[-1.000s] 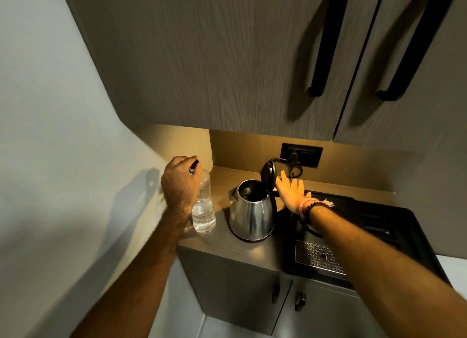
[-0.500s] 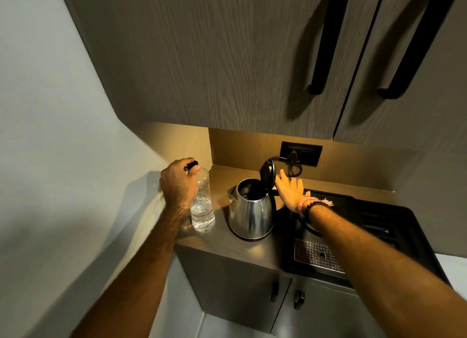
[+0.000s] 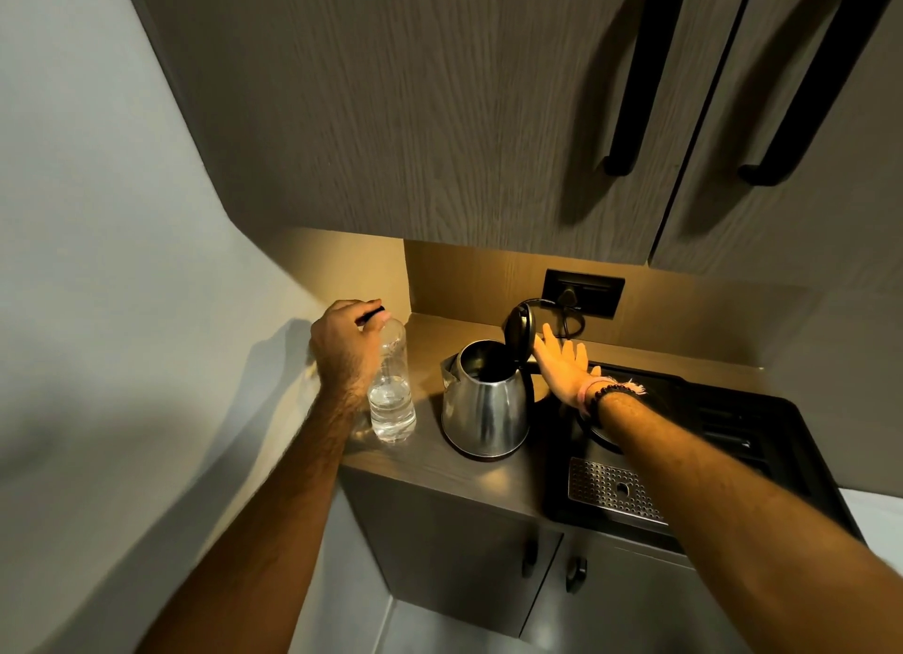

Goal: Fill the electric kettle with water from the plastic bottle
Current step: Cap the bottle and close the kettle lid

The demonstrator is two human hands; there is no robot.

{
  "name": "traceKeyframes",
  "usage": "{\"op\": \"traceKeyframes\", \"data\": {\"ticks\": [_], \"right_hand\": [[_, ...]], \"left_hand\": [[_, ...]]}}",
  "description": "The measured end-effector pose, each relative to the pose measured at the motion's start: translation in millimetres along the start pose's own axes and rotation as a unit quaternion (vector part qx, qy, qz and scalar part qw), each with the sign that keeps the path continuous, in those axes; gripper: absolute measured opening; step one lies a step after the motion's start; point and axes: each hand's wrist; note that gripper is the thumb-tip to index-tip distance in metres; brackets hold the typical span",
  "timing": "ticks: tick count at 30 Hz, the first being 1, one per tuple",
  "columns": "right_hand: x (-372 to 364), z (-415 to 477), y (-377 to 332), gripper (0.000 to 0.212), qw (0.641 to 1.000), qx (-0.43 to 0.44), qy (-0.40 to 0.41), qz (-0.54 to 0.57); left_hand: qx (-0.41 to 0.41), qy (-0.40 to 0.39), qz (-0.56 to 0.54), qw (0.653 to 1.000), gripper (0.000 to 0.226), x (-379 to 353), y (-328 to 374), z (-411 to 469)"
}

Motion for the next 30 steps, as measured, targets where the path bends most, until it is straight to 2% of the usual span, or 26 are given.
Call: {"op": "traceKeyframes", "data": {"ticks": [7,10,13,15,18,21,26,28,30], "right_hand": [[0,2,3,0.088,1.000,0.010,-0.001,0.004],[1,9,5,0.091,1.000,0.016,0.002,-0.015],[4,21,4,0.086,0.996,0.040,0.027,-0.079],[4,24,0,0.091,0.995,0.046,0.048,-0.081],[3,21,-10,0.113,0.995,0.032,0.059,-0.069],[0,23,-15,0.120,0.993,0.032,0.059,-0.093],[-5,21,-1,0.101,0.981,0.074,0.052,-0.171],[-3,21,7,0.097,0.971,0.095,0.055,-0.210],[0,22,15,0.095,0.962,0.109,0.049,-0.244]], "left_hand": [[-0.008,0.015,0.020,1.000,0.030,-4,-2,-9],[0.008,-0.001,0.031,0.999,0.048,-3,0,-12],[-0.058,0.000,0.074,0.996,0.062,-5,2,-25],[-0.128,-0.009,0.083,0.988,0.066,-10,10,-35],[-0.209,-0.095,0.121,0.966,0.077,-25,23,-46],[-0.243,-0.191,0.170,0.936,0.090,-43,29,-56],[-0.219,-0.343,0.307,0.860,0.103,-71,11,-67],[-0.208,-0.368,0.335,0.842,0.105,-78,4,-68],[-0.202,-0.370,0.345,0.839,0.106,-81,-1,-68]]}}
Point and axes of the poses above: each hand's wrist, its own z-axis towards the middle knuckle, its own x-axis out of the back of the hand, y = z × x, and after that the axes turned 2 degrees about -y, right-handed
